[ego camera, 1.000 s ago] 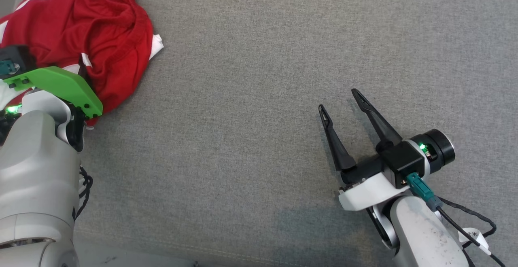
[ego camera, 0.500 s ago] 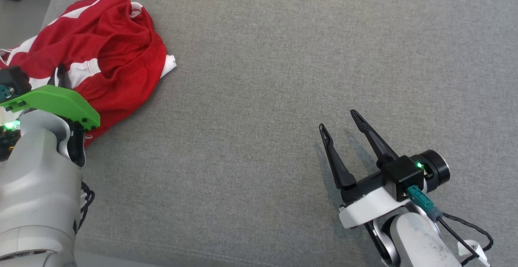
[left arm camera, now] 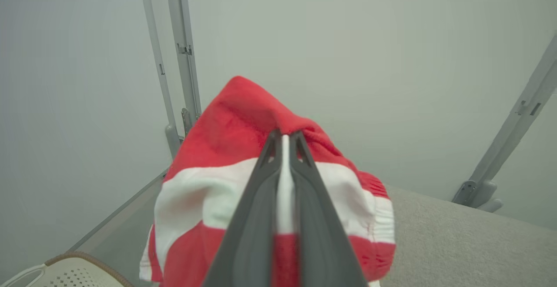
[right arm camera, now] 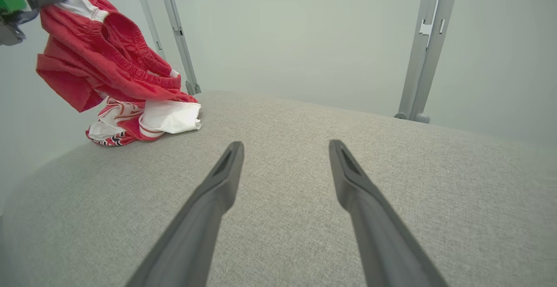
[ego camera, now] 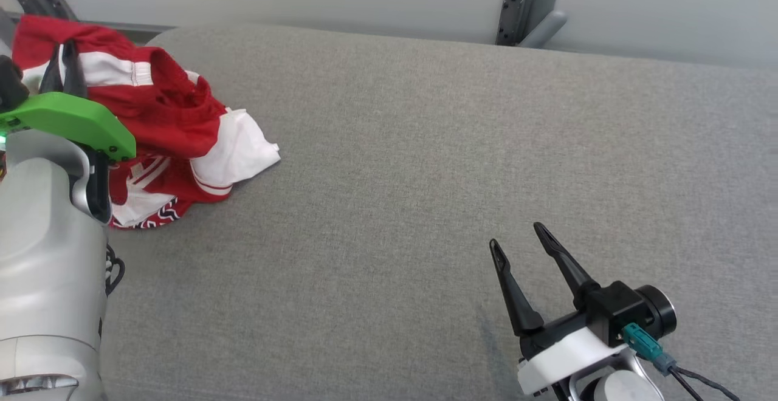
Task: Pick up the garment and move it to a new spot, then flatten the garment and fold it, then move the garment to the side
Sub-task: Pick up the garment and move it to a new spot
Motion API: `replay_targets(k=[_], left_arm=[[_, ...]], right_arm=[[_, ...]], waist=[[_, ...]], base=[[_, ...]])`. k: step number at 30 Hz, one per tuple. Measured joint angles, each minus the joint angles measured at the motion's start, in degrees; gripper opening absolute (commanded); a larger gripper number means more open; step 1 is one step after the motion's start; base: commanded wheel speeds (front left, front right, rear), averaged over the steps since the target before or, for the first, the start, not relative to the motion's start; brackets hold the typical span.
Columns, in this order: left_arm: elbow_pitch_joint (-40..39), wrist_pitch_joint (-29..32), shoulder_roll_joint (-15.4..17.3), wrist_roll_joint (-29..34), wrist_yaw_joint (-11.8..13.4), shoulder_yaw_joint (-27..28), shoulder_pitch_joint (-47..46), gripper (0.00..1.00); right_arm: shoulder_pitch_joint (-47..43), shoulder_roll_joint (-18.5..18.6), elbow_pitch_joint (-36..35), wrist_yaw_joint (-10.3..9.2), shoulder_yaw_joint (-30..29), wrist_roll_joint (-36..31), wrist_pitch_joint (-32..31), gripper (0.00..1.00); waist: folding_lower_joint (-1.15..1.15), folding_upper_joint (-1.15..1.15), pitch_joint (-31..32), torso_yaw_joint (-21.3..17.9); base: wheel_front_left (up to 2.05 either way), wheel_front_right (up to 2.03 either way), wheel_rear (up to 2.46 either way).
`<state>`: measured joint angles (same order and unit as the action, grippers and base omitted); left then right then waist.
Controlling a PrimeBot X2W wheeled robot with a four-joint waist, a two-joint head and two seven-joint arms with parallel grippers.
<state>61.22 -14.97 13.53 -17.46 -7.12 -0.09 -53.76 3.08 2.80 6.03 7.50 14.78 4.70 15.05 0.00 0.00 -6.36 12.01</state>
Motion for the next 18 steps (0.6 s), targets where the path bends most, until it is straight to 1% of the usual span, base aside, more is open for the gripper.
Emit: replay_targets(k=[3, 8, 9, 15, 18], left_arm=[[-2.4, 0.0, -0.8, 0.4, 0.0, -1.0, 0.1, 0.00], [-6.8, 0.1, -3.9, 0.5, 0.0, -2.8, 0.4, 0.00], [-6.8, 0.1, -3.9, 0.5, 0.0, -2.8, 0.4, 0.00], [-11.0, 2.1, -7.1, -0.9, -0.2, -4.4, 1.5, 0.00], [-13.3, 3.0, -8.2, -1.7, -0.2, -5.3, 2.0, 0.00]], right_arm=[[-1.1, 0.0, 0.1, 0.00, -0.1, 0.4, 0.0, 1.00], [-1.6, 0.0, 0.1, 0.00, -0.7, 0.3, 0.0, 1.00], [-1.6, 0.0, 0.1, 0.00, -0.7, 0.3, 0.0, 1.00], [-1.3, 0.0, 0.1, 0.00, -0.5, 0.1, 0.0, 1.00], [-1.0, 0.0, 0.0, 0.00, -0.6, 0.1, 0.0, 1.00]], waist=[[0.00, 0.00, 2.2, -1.1], [0.00, 0.00, 4.3, -4.4], [0.00, 0.00, 4.3, -4.4], [0.00, 0.00, 5.2, -9.8], [0.00, 0.00, 5.4, -12.8]], base=[[0.00, 0.00, 0.00], [0.00, 0.00, 0.00], [0.00, 0.00, 0.00], [0.00, 0.00, 0.00], [0.00, 0.00, 0.00]])
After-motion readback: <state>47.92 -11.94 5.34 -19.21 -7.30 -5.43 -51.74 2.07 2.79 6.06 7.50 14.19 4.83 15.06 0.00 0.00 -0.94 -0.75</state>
